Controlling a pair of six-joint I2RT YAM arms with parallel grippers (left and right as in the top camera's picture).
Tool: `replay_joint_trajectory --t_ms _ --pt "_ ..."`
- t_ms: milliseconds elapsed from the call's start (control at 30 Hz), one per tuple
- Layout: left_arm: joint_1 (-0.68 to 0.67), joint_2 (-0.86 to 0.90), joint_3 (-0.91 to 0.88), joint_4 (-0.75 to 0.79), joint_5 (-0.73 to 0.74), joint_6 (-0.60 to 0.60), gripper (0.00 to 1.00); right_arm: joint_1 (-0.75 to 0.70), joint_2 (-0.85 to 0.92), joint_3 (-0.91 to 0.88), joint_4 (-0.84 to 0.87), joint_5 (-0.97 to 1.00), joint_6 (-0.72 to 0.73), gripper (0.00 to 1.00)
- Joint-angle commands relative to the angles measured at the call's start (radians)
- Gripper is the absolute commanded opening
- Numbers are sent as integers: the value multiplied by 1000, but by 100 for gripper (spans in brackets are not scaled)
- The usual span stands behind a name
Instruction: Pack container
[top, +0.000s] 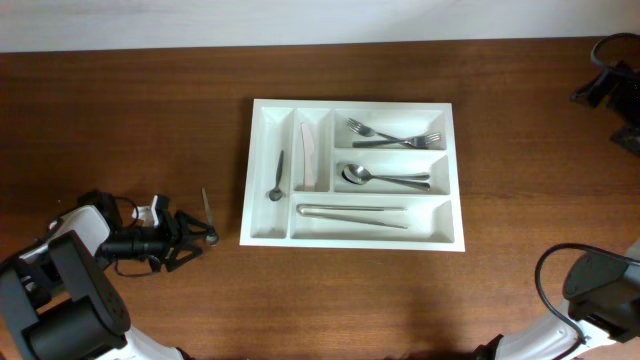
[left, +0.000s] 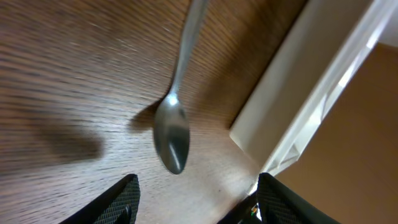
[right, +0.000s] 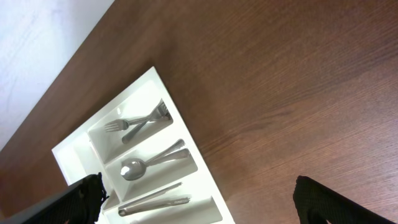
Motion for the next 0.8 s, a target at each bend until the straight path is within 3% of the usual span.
replay_joint_trajectory --t_ms 0,433,767 --pt "6 13 -3 6 -34 -58 62 -1 4 -5 0 -9 1 99" --pt "6 13 -51 104 -93 -225 59 -1 4 -5 0 -9 1 99" --pt "6 13 -78 141 -93 -245 53 -1 4 -5 0 -9 1 98"
